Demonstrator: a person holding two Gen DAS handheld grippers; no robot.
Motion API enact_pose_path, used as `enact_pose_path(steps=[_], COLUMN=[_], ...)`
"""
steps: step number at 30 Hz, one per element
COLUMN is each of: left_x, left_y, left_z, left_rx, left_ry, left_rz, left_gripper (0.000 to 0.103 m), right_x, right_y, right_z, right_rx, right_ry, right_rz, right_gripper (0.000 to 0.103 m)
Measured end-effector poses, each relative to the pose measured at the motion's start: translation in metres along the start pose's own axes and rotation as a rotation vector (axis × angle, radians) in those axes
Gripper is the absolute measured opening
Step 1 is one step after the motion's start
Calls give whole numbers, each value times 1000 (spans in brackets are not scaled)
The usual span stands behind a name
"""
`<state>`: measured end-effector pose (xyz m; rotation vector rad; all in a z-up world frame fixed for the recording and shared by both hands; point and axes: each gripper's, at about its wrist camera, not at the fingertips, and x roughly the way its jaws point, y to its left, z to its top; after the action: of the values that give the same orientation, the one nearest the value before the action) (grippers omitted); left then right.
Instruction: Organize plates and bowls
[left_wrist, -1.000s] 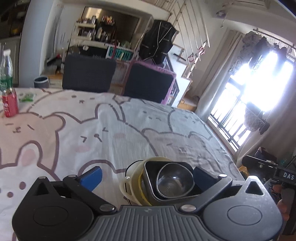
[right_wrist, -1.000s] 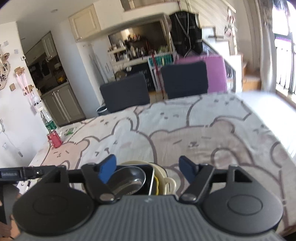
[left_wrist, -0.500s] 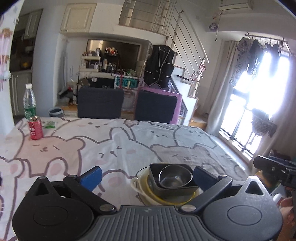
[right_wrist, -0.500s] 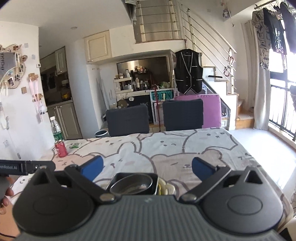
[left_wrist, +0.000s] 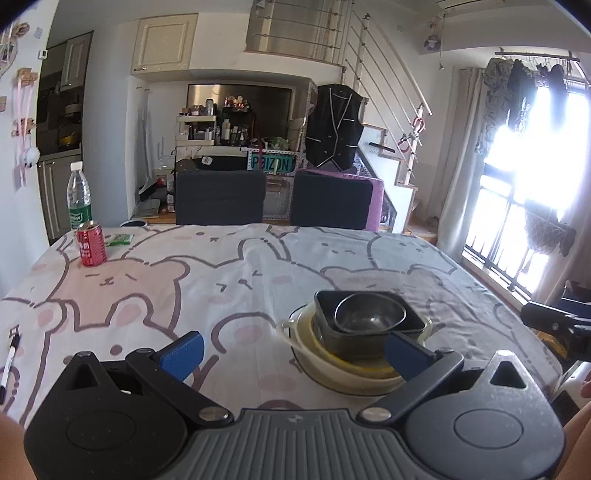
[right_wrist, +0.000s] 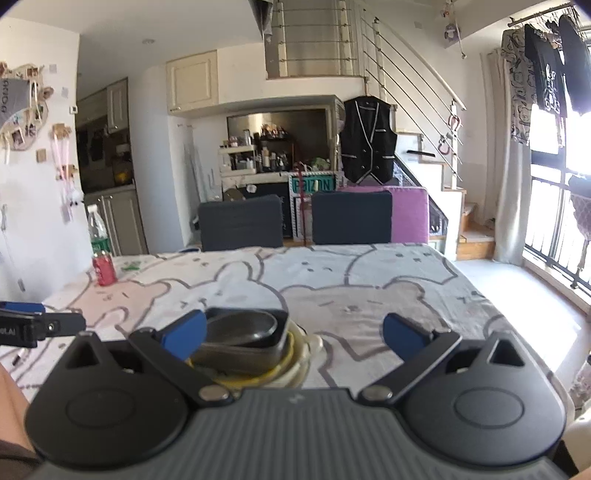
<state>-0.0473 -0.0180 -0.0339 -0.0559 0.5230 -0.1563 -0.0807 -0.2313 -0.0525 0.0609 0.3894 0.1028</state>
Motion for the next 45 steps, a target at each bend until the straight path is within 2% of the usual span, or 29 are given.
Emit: enact_pose_path(steps=[10,25,45], left_x=[0,-3,-3], left_y=[-15,-13,-12], left_z=[-16,-30,-32], left_rx=[82,92,88], left_ry=[-22,-28,-19], left_rz=[33,47,45], left_gripper=[103,103,103], right_x=[4,0,2], right_y=[-2,6,4], right_z=[-19,-34,-36], right_rx=[-10,-64,-33], right_ry=[47,50,48], right_rz=[-16,-37,-28], right_gripper=[103,103,103])
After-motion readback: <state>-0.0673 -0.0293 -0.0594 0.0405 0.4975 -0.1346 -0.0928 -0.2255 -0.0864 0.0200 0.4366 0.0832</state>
